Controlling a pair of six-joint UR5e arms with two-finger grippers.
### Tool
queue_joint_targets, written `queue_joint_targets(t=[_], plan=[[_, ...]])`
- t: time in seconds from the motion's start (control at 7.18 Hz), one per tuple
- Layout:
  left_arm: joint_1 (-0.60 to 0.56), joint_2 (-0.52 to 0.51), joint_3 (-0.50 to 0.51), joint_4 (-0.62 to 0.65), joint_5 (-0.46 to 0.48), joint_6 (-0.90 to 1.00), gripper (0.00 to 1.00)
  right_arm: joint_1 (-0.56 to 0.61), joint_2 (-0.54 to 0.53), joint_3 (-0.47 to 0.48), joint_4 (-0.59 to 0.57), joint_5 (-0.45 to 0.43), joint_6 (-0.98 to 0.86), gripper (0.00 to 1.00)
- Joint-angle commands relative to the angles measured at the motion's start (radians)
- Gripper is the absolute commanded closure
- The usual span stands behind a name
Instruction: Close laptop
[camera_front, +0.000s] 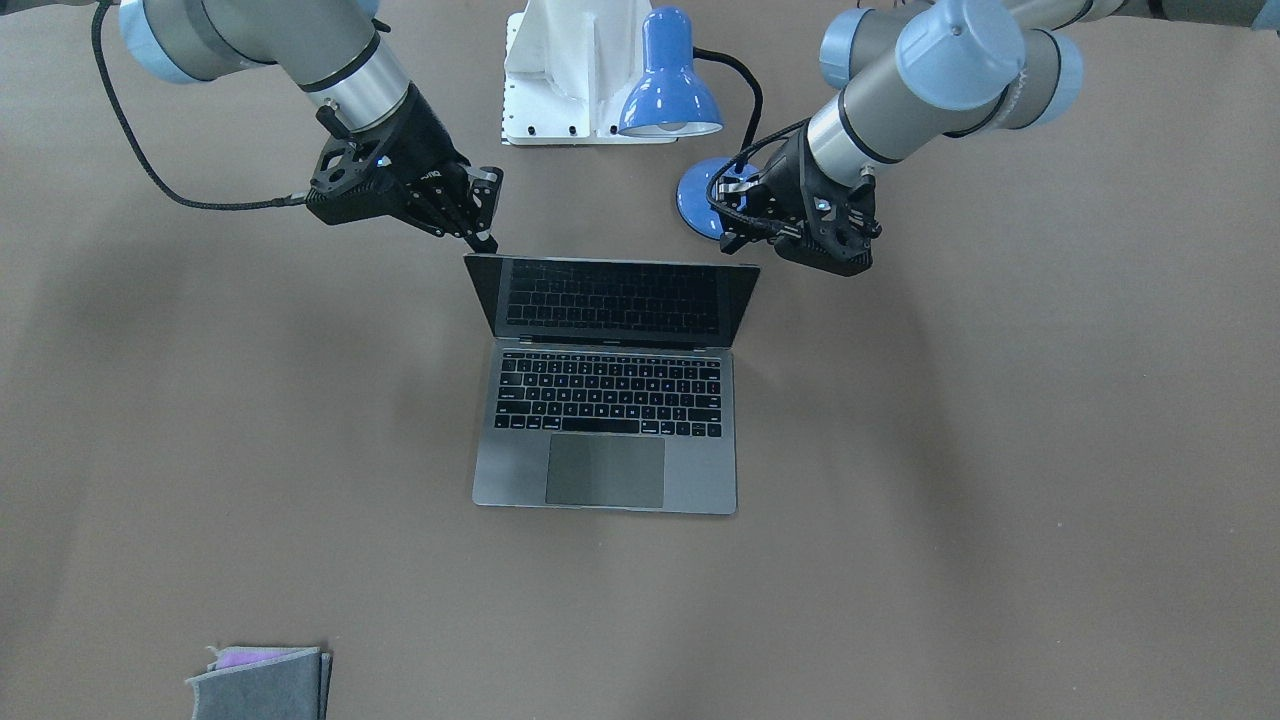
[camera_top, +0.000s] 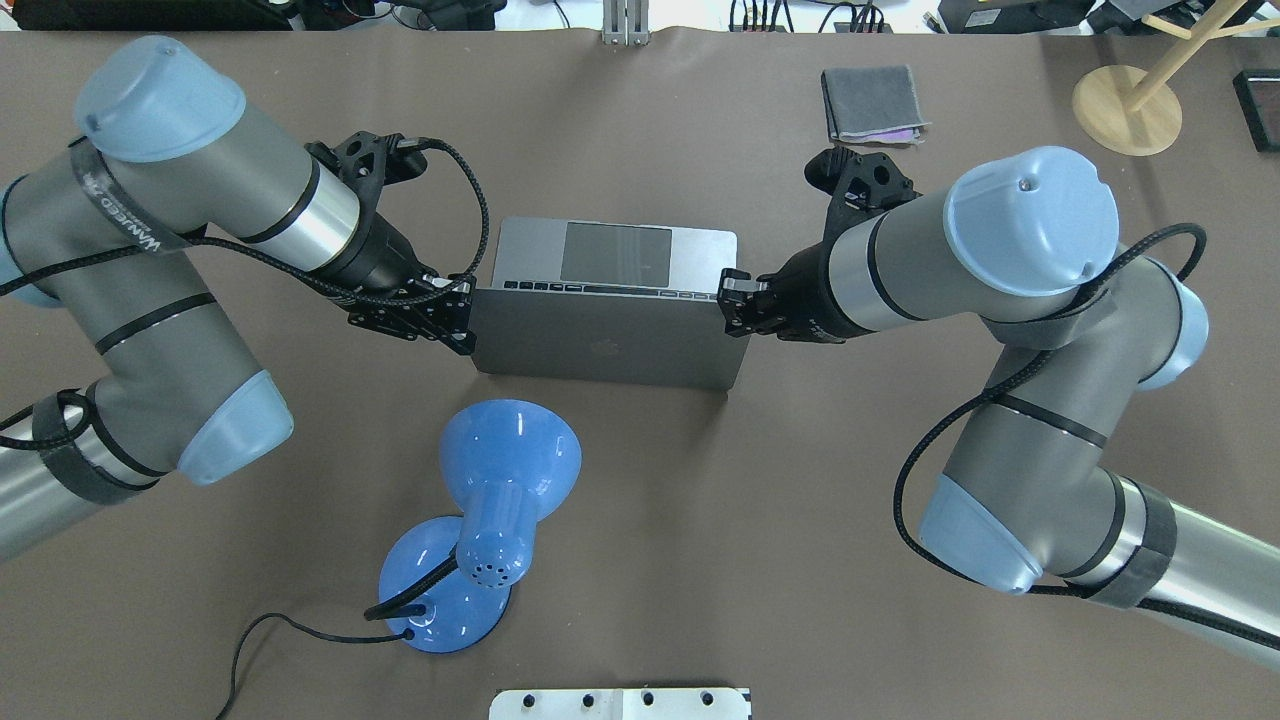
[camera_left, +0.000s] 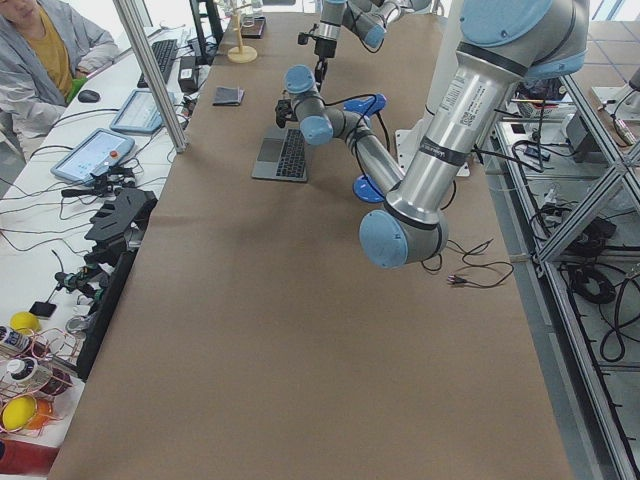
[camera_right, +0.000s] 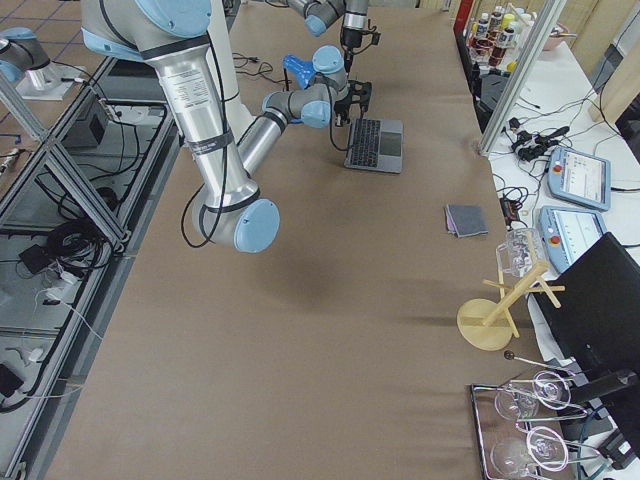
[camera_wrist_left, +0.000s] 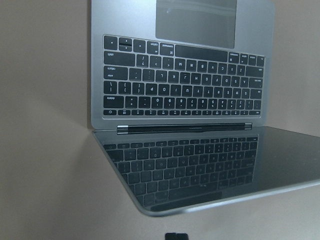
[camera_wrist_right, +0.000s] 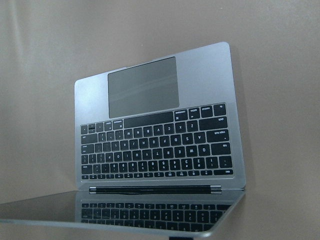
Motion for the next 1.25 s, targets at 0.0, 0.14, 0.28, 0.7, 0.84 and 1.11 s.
queue_joint_targets(t=[0.0,0.14,0.28,0.7,0.84,1.11], plan=[[-0.047,-0.042,0.062,-0.003,-0.001,0.037,1.0,0.034,0.049,-0.087,0.007,0.002,-0.022,1.0],[-0.066,-0.051,0.091,-0.003,-0.001,0.068,1.0,0.05,0.074,-0.127,0.012,0.002,-0.048,1.0],[-0.083,-0.093,0.154,-0.011,0.01,0.079,1.0,0.067,0.095,-0.17,0.012,0.003,-0.059,1.0],[-0.084,-0.201,0.37,-0.096,0.114,0.122,1.0,0.09,0.198,-0.343,0.018,0.006,-0.103,1.0],[-0.083,-0.218,0.437,-0.148,0.125,0.123,1.0,0.097,0.236,-0.416,0.018,0.008,-0.129,1.0],[-0.081,-0.287,0.583,-0.22,0.195,0.128,1.0,0.113,0.281,-0.535,0.051,0.009,-0.178,1.0]])
